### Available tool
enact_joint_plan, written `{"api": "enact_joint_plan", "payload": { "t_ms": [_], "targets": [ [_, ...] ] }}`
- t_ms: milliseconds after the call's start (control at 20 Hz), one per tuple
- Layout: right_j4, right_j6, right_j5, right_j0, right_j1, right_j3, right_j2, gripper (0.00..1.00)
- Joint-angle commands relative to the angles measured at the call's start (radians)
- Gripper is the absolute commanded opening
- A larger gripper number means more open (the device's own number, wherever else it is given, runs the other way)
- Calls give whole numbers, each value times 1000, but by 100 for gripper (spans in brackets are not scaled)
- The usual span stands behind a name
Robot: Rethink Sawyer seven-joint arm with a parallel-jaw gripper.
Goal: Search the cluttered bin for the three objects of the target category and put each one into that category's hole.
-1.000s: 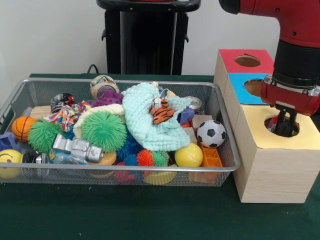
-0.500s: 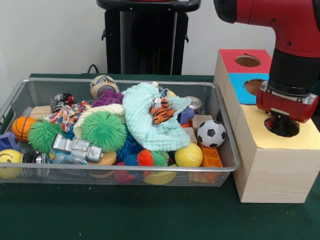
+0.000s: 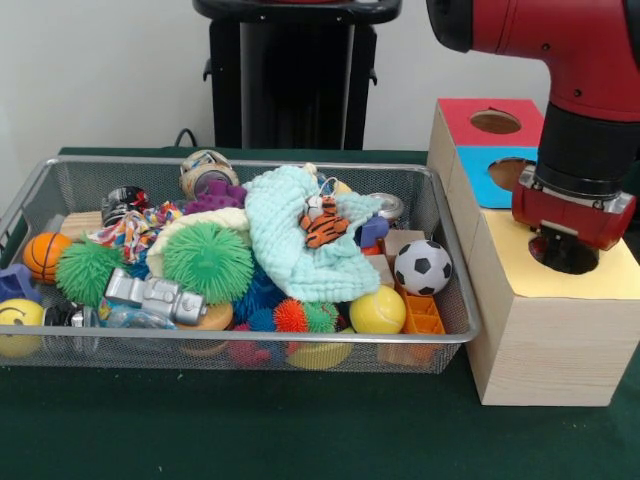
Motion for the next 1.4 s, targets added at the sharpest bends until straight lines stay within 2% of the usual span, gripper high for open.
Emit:
{"api": "enact_joint_plan", "payload": {
  "t_ms": [50,400,750,950,1250,1400],
  "targets": [
    [-45,142,143,-12,-41,47,18,0],
    [-75,113,258,-1,-172,71,-35,0],
    [-88,56,282,-53,-263,108,-3,0],
    [-106,3,205,-102,-267,129,50,0],
    [-187,-103,229,-181,-305,182,67,0],
    [-228,-154,204,-233,-333,229,93,0]
  ]
}}
